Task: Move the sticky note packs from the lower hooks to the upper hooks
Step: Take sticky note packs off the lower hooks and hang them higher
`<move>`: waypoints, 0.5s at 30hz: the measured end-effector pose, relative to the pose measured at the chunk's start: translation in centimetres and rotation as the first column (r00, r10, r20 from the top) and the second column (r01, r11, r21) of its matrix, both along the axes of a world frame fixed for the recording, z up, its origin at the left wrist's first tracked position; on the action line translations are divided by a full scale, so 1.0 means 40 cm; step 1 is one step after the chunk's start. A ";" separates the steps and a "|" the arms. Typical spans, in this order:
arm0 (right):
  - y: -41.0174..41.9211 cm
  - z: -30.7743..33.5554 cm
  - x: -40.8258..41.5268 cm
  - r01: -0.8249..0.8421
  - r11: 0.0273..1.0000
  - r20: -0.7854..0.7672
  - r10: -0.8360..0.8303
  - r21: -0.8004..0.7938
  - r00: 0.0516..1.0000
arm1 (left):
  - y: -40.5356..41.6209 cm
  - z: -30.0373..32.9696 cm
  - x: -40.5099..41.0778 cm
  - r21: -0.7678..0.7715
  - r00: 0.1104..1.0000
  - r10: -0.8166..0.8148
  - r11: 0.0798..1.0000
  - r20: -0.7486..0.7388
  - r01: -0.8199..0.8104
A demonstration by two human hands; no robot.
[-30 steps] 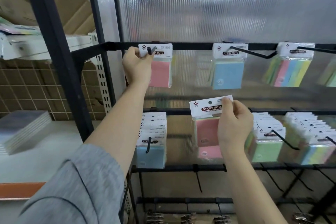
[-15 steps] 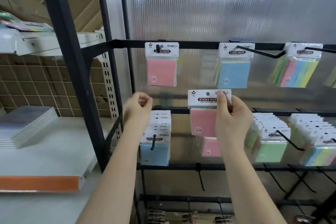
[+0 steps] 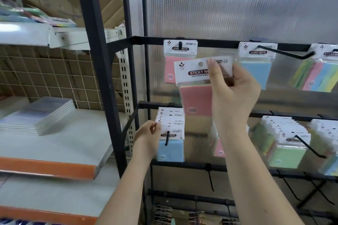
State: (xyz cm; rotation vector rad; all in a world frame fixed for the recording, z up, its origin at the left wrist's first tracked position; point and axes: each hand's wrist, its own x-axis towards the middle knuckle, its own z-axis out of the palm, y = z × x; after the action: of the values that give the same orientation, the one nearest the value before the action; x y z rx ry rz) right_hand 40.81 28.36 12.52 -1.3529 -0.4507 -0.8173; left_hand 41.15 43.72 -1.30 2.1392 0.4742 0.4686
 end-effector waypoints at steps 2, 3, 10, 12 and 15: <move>0.022 0.025 0.000 0.005 1.000 0.027 -0.005 -0.026 1.000 | -0.001 -0.004 -0.015 -0.025 0.999 -0.008 1.000 0.052 0.009; 0.032 0.037 0.001 0.001 0.999 0.040 0.000 -0.037 0.999 | 0.000 -0.005 -0.020 -0.044 0.998 -0.006 0.999 0.062 0.009; 0.080 0.084 0.016 0.017 0.994 0.031 -0.014 -0.112 0.999 | 0.001 -0.014 -0.031 0.006 0.996 0.003 1.000 0.091 -0.004; 0.083 0.085 0.018 0.031 0.994 0.000 -0.031 -0.108 1.000 | 0.002 -0.014 -0.033 0.025 0.995 0.005 1.000 0.096 -0.007; 0.084 0.084 0.018 0.031 0.995 -0.018 -0.032 -0.098 0.999 | 0.007 -0.019 -0.035 0.049 0.995 0.007 0.999 0.101 -0.012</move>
State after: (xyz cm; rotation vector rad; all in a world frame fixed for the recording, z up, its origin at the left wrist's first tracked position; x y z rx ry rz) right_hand 41.52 31.73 15.88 -1.4603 -0.4601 -0.8163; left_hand 39.75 43.98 -2.04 2.1493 0.4200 0.5961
